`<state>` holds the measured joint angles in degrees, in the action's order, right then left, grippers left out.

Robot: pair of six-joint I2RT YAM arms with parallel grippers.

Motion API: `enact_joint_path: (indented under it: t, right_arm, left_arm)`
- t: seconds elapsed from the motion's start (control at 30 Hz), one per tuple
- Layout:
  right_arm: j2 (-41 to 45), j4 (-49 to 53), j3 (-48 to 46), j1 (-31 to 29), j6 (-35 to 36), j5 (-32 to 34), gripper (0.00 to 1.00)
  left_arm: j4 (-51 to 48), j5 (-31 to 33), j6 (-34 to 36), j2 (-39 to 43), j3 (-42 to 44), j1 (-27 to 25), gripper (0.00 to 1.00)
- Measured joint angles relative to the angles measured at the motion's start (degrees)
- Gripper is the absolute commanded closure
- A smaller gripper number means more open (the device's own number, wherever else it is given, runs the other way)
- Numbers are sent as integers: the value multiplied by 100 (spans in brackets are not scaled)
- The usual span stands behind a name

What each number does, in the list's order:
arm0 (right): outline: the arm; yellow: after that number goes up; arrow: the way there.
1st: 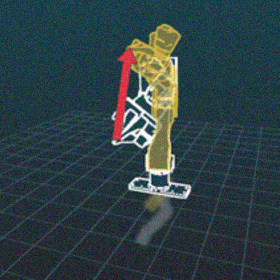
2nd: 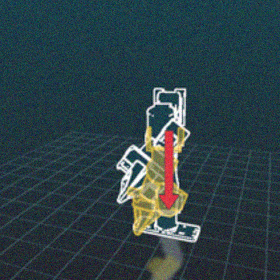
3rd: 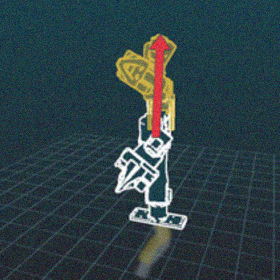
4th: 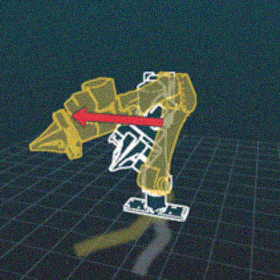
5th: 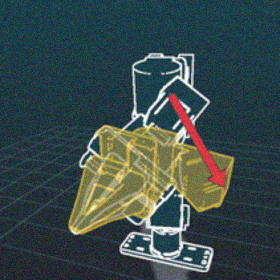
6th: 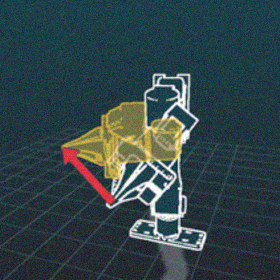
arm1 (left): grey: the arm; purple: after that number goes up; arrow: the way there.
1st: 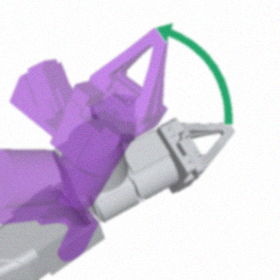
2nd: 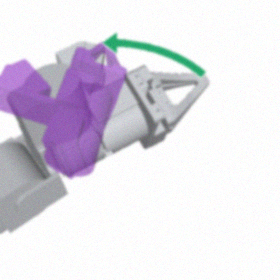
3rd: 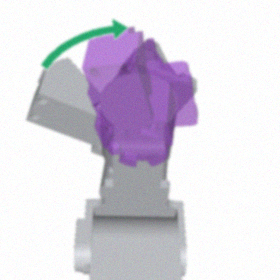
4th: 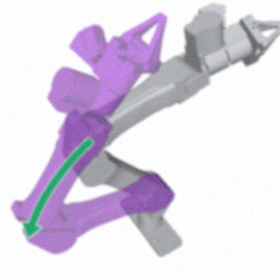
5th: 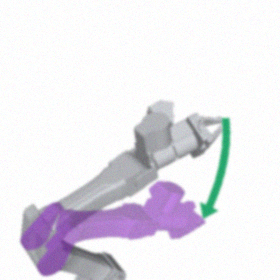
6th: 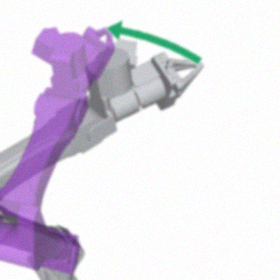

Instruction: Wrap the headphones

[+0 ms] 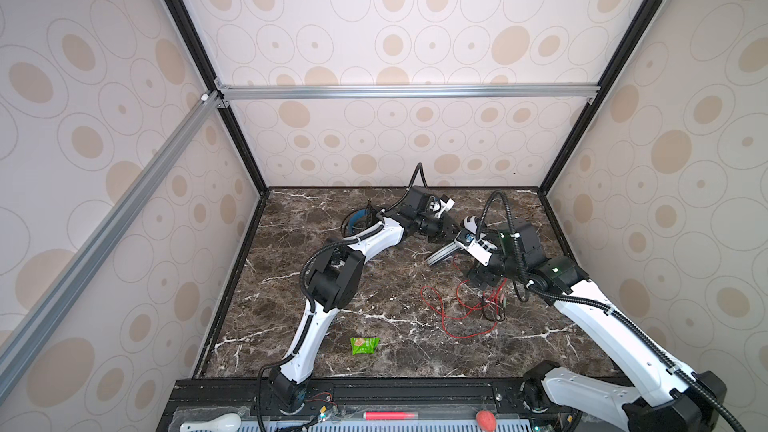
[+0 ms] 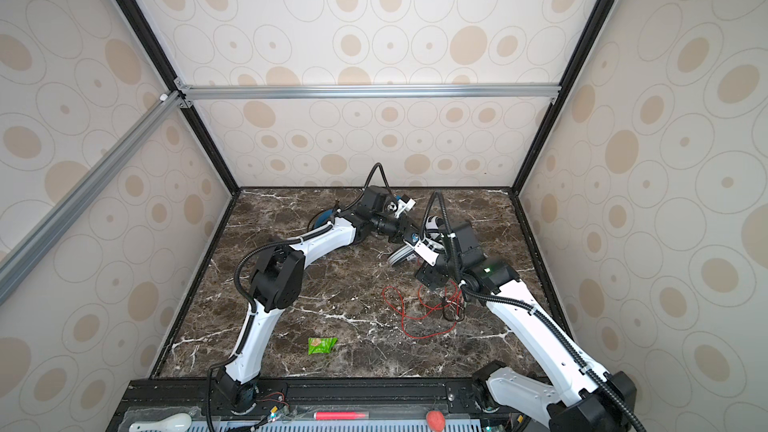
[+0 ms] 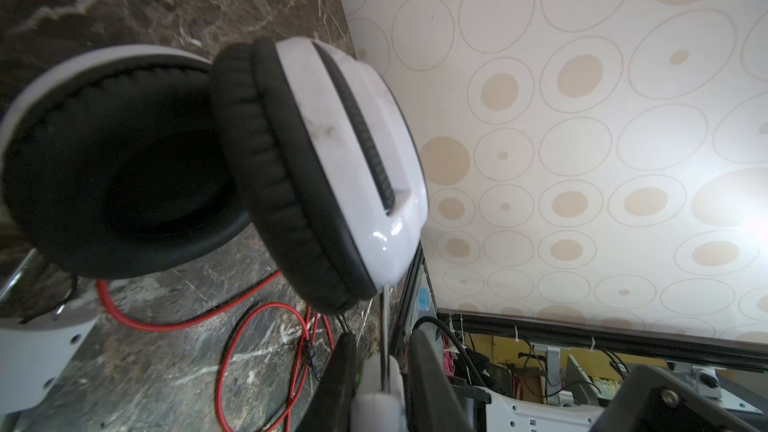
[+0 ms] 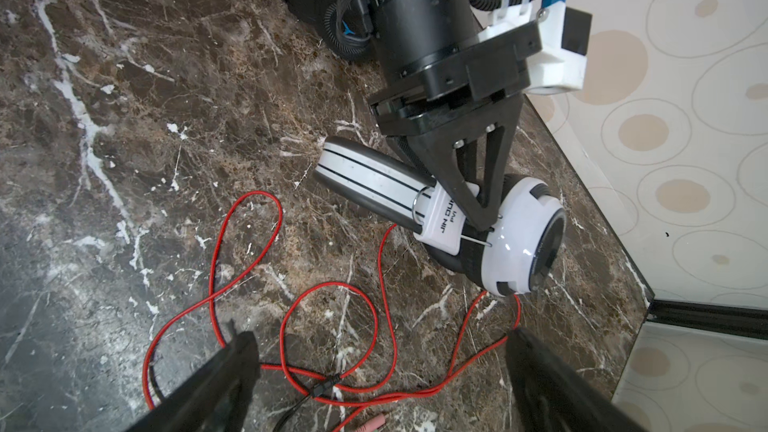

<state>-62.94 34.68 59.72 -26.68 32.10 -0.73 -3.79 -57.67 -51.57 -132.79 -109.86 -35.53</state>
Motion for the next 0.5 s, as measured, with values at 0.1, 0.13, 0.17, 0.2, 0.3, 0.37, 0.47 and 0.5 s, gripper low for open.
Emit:
enact_joint_path:
  t: [0.1, 0.13, 0.17, 0.2, 0.3, 0.37, 0.47, 0.5]
  right_arm:
    - [-131, -42, 98, 0, -136, 160, 4]
    - [-181, -46, 153, 0, -223, 208, 4]
    - [-216, -61, 192, 0, -299, 240, 4]
    - [-256, -72, 240, 0, -442, 273, 5]
    - [-334, -94, 345, 0, -955, 376, 5]
    - [-326, -90, 345, 0, -1248, 446, 5]
    - [-203, -83, 295, 2, -1519, 481, 5]
    - [-94, -87, 243, 2, -1582, 457, 5]
  left_arm:
    - [-13, 59, 15, -50, -81, 142, 82]
    - [-13, 68, 11, -74, -122, 181, 87]
    - [-9, 81, 13, -90, -153, 203, 93]
    - [-4, 98, -4, -101, -184, 216, 99]
    - [87, 190, -111, -105, -199, 262, 100]
    - [210, 245, -245, -105, -197, 264, 100]
    - [562, 264, -535, -105, -122, 216, 100]
    - [697, 269, -656, -103, -83, 181, 100]
